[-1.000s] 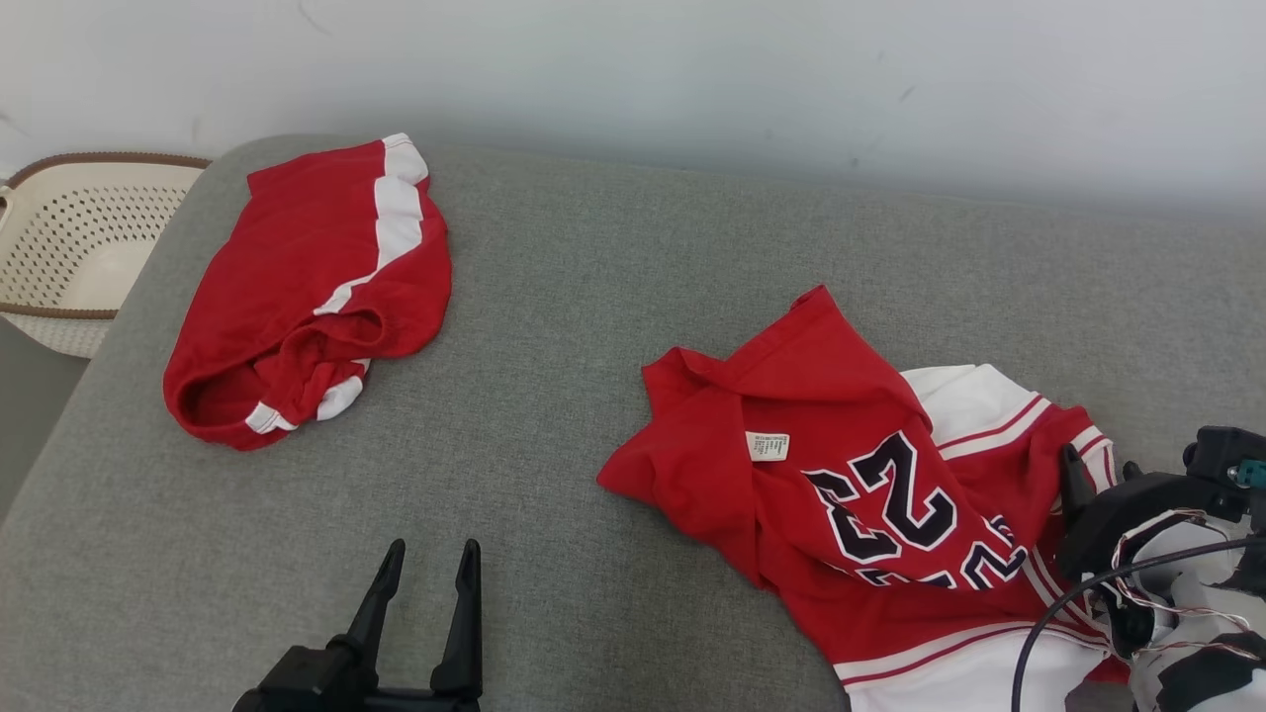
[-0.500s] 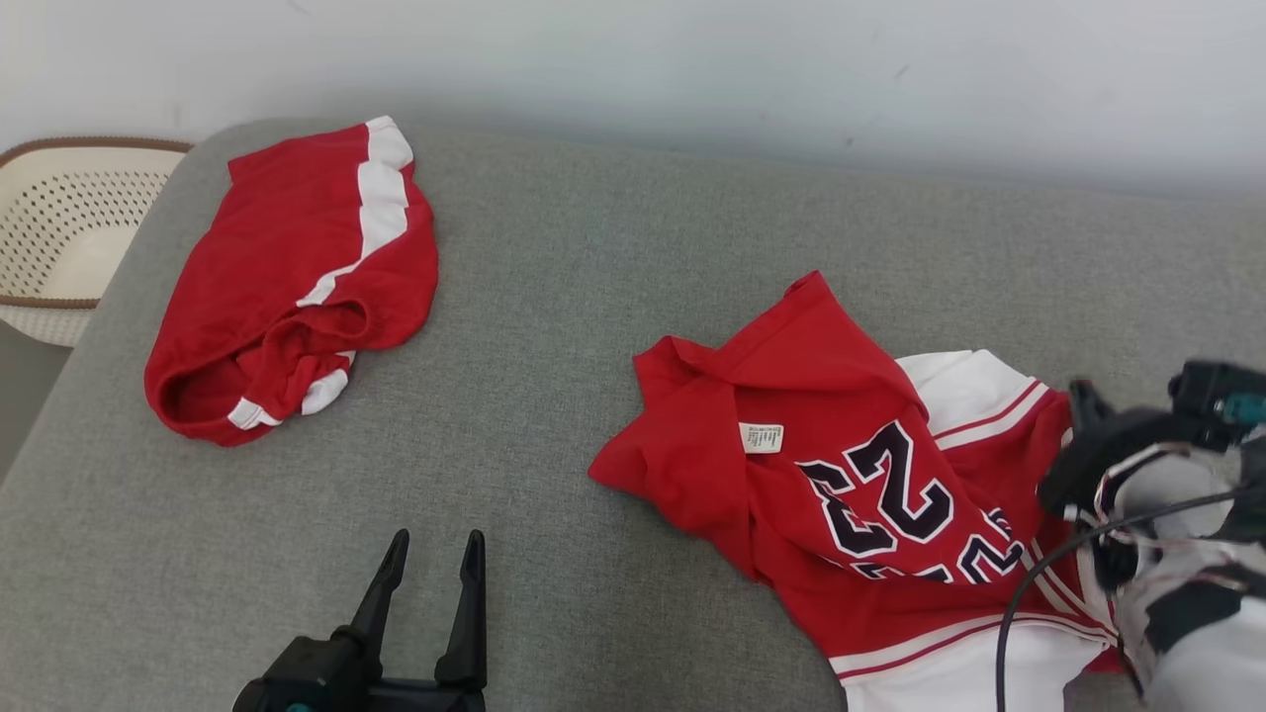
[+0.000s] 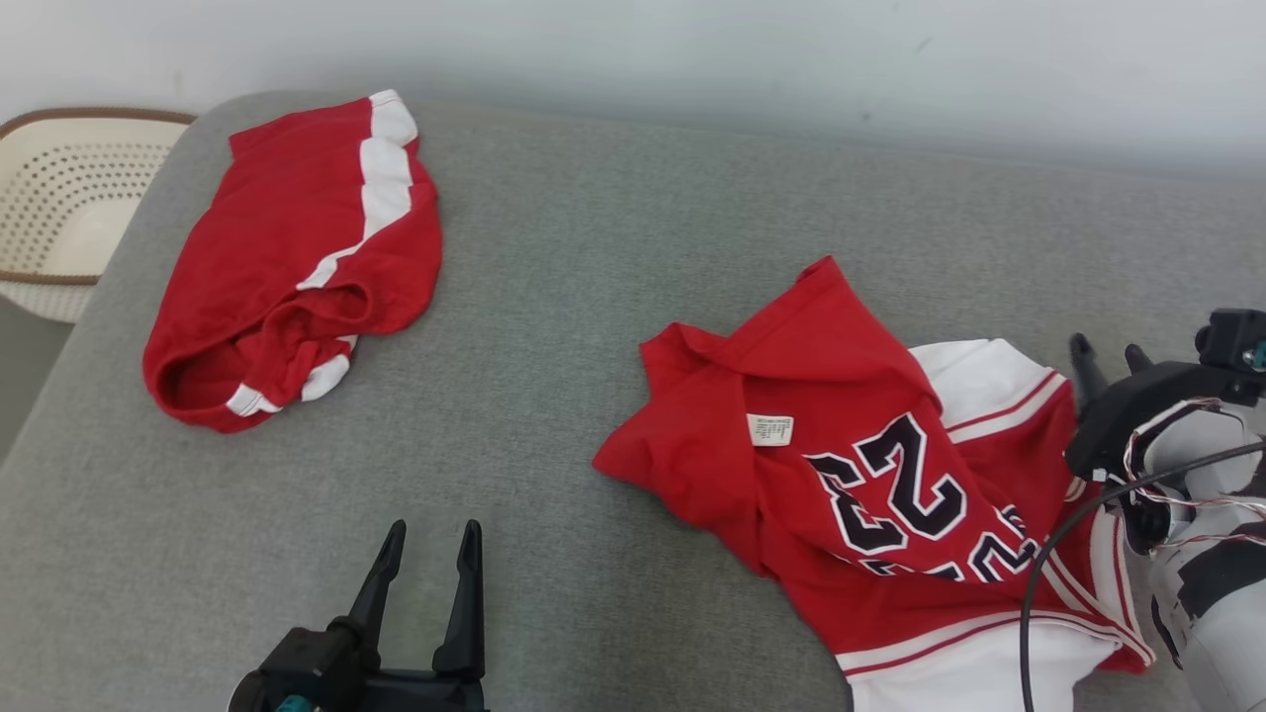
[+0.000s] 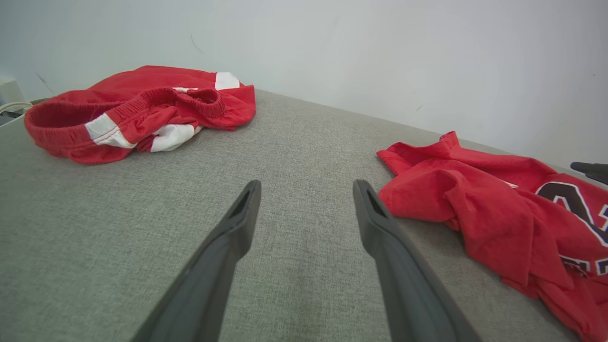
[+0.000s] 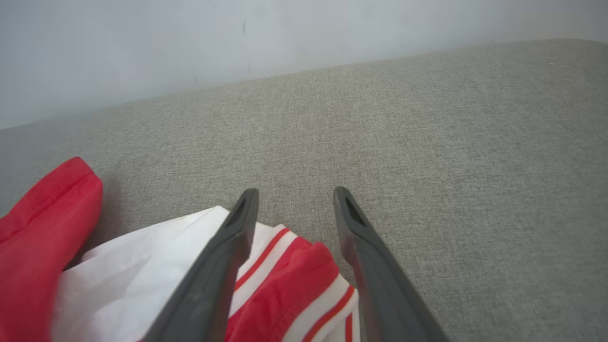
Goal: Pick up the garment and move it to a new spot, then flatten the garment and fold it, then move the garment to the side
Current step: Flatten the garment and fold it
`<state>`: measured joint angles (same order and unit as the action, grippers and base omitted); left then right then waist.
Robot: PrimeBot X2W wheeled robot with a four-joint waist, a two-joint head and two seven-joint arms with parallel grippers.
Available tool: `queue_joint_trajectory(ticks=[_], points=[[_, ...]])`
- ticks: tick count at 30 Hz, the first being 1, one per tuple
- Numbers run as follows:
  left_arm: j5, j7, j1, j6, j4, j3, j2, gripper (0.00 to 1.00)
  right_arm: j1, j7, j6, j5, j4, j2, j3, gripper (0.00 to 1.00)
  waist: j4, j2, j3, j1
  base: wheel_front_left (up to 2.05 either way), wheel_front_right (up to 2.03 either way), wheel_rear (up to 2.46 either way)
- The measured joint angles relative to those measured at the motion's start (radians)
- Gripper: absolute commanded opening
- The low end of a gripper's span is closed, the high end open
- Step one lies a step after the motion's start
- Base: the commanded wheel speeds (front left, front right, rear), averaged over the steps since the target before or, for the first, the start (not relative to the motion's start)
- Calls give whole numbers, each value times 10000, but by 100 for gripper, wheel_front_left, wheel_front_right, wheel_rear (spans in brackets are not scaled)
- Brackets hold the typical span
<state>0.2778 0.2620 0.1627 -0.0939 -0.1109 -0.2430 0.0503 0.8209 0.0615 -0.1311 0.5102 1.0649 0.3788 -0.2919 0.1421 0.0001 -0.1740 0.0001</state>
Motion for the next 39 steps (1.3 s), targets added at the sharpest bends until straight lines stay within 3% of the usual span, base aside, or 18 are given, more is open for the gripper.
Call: queue_joint_trajectory(ticks=[7, 15, 29, 30, 31, 32, 39], points=[[-25, 0, -3, 40, -12, -13, -2, 100, -207, -1208, 0, 853, -535, 98, -1168, 100, -497, 0, 177, 0, 0, 0, 0], [-25, 0, -55, 42, -35, -2, -2, 100, -328, -3126, 0, 1912, -957, 725, -2082, 100, -771, 0, 392, -1, 0, 0, 0], [-21, 0, -1, 46, -29, -107, -2, 100, -111, -3881, 6, 2807, -347, 412, -2443, 100, -381, -1, 85, -1, 0, 0, 0], [-21, 0, 1, 46, -29, -100, 0, 100, -78, -3879, 6, 2819, -314, 385, -2481, 81, -355, -1, 67, -1, 0, 0, 0], [-21, 0, 7, 46, -31, -102, 0, 100, -57, -3866, 6, 2805, -303, 370, -2583, 20, -330, -1, 51, -1, 0, 0, 0], [-21, 0, 13, 46, -33, -98, 0, 100, -46, -3793, 8, 2780, -328, 372, -2681, 0, -307, -1, 36, -1, 0, 0, 0], [-21, 0, 30, 42, -13, -82, 2, 100, 571, -2476, 6, 2619, -211, 443, -2784, 0, -215, 0, -138, -1, 0, 0, 0]])
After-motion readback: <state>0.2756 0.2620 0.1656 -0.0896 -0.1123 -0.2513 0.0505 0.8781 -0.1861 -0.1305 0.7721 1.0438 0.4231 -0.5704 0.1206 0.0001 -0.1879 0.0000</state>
